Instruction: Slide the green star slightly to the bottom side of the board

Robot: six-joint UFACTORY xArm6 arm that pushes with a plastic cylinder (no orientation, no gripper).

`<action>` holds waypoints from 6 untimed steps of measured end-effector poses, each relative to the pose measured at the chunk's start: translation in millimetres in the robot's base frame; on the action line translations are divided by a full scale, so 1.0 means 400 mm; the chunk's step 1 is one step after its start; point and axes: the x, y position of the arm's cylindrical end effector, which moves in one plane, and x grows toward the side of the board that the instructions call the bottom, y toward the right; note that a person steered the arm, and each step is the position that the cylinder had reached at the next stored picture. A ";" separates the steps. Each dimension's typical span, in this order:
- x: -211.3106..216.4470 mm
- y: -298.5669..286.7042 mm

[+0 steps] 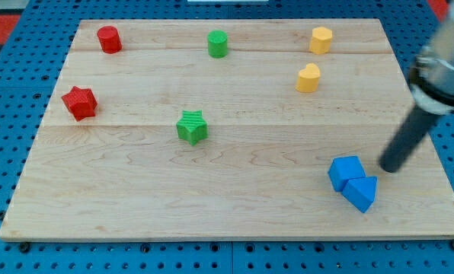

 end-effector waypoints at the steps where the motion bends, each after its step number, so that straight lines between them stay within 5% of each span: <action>1: -0.086 -0.125; 3: -0.234 -0.525; 6: -0.106 -0.607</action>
